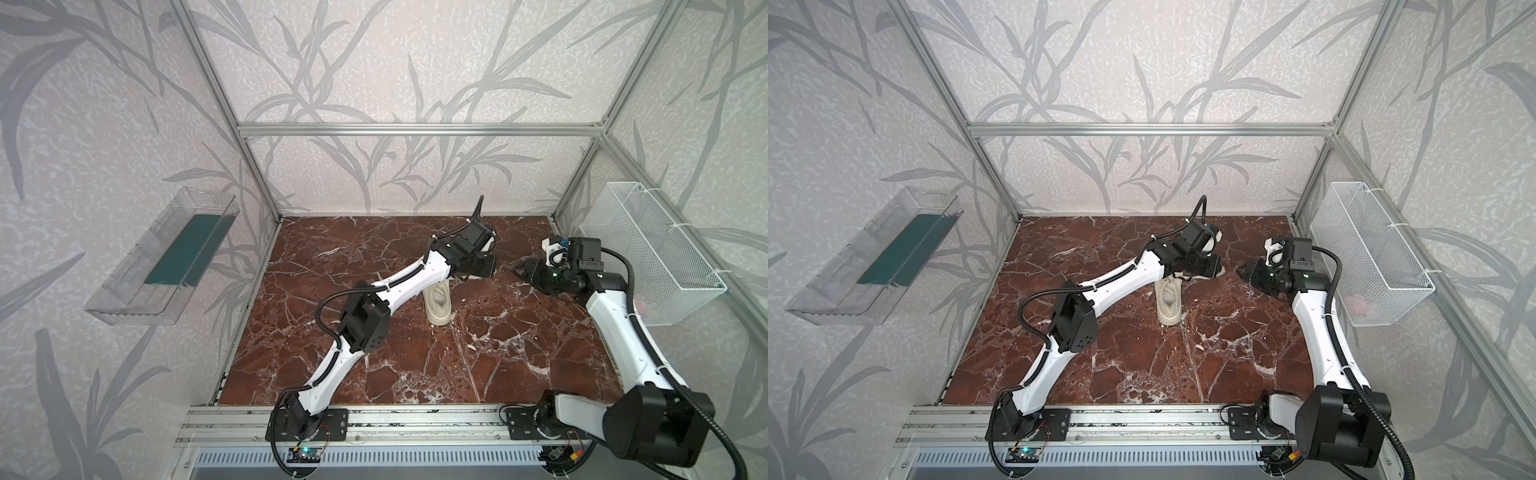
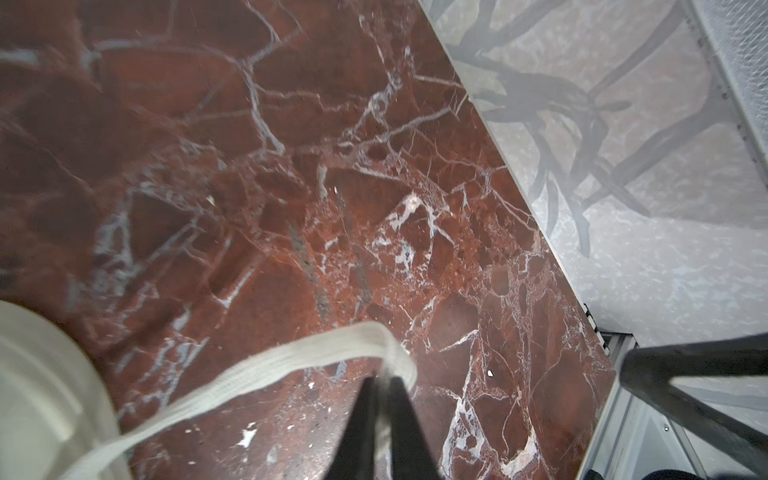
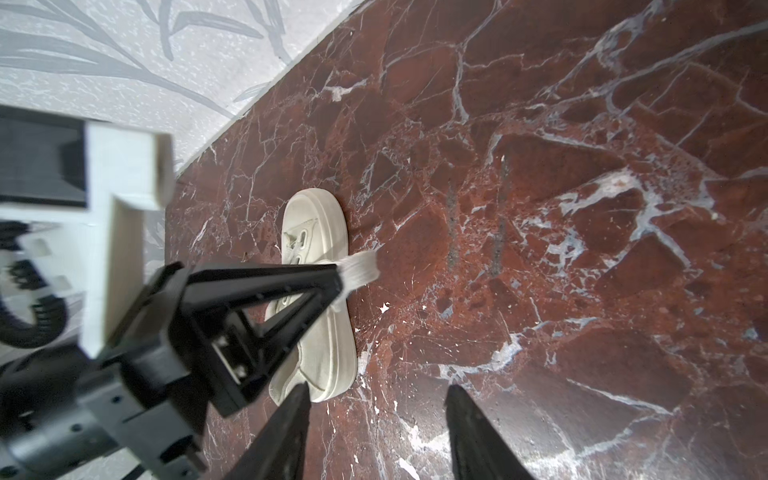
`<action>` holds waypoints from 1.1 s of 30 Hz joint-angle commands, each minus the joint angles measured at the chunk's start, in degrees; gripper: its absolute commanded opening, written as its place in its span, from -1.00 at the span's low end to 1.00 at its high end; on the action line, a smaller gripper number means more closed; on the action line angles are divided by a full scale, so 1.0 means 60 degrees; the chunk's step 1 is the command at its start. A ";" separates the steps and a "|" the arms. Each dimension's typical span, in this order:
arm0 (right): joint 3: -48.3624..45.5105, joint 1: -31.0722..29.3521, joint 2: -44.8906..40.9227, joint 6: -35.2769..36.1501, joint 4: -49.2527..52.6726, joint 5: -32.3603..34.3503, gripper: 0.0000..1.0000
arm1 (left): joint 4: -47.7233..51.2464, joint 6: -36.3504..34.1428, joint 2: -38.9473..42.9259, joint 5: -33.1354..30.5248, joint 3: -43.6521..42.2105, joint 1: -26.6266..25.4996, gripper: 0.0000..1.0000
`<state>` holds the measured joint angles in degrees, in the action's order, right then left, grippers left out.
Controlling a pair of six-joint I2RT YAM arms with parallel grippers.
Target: Tie the shoes
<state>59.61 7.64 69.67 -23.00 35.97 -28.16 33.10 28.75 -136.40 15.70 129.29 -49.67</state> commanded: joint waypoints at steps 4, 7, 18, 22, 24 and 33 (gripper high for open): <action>-0.0155 0.0230 -0.0372 0.0130 0.0316 -0.0023 0.07 | 0.0241 0.0305 -0.0106 0.0182 0.0481 0.0010 -0.03; -0.0158 0.0250 -0.0391 0.0121 0.0325 -0.0038 0.07 | 0.0092 0.0346 -0.0075 0.0195 0.0489 -0.0106 0.03; -0.0068 -0.0256 0.0776 0.0298 0.1404 0.1110 0.06 | 0.0147 -0.0101 0.1205 -0.0452 -0.0043 0.0309 0.03; -0.0462 -0.1125 0.1425 -0.0907 0.0554 0.0916 0.05 | -0.0359 -0.0200 0.2419 -0.0641 -0.1428 0.0856 0.03; -0.0880 -0.1576 0.1592 -0.1866 -0.0363 0.0930 0.05 | -0.0678 -0.0182 0.3098 -0.0701 -0.2276 0.1132 0.03; -0.1742 -0.2581 0.2385 -0.5444 -0.2688 0.2340 -0.03 | -0.1740 -0.0091 0.5451 -0.0786 -0.5986 0.2223 0.03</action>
<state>48.49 -7.03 82.78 -47.55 24.88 -19.03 24.69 28.12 -105.73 11.60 97.82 -36.45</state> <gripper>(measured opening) 0.486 0.515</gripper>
